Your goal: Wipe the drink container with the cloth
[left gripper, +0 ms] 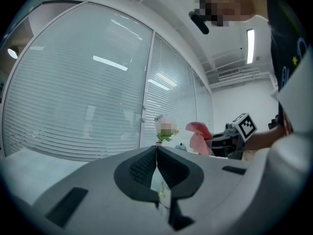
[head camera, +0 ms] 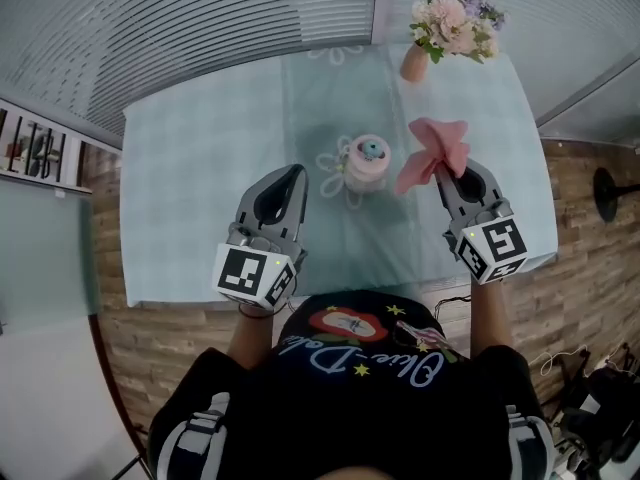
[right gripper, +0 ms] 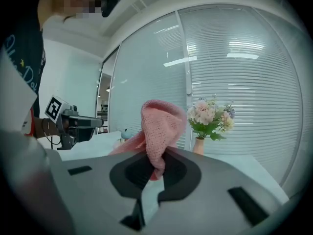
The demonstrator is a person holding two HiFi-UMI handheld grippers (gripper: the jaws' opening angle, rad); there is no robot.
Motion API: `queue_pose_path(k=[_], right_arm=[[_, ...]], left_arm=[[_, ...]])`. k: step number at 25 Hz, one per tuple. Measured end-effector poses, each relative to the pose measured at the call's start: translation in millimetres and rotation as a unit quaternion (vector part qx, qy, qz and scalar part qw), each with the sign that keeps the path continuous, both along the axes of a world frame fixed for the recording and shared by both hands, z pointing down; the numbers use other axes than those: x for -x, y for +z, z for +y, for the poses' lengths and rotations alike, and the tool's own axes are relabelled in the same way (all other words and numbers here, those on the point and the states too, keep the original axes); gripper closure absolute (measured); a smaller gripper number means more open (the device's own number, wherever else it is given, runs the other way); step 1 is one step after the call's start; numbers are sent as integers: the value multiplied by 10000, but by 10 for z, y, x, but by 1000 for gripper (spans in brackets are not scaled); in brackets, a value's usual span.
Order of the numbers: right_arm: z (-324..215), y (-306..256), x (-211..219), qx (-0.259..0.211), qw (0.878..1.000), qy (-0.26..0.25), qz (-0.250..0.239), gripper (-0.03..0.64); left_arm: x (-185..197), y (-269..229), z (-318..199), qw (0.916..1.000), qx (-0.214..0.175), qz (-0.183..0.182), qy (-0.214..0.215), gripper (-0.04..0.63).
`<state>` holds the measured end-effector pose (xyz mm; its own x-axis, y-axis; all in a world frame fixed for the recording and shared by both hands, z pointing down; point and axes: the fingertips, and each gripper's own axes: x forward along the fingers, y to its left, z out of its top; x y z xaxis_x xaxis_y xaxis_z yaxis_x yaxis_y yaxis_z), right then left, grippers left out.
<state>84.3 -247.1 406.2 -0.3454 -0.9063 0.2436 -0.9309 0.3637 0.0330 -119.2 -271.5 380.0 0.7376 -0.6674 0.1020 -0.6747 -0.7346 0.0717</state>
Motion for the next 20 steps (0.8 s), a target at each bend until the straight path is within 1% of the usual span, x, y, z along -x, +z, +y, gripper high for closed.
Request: queue_pose_path(k=[6, 12, 17, 20], right_arm=[[179, -62, 20, -113, 9996, 130, -208, 603], [199, -56, 48, -134, 9996, 85, -244, 603], [210, -2, 53, 96, 9998, 62, -139, 603], [231, 8, 72, 141, 9997, 47, -190, 603]], left_arm=[[-48, -7, 63, 9999, -35, -14, 130, 591], [-36, -2, 86, 10000, -25, -32, 85, 591], [-38, 3, 97, 10000, -10, -47, 70, 591], [-41, 7, 112, 10000, -10, -43, 80, 591]])
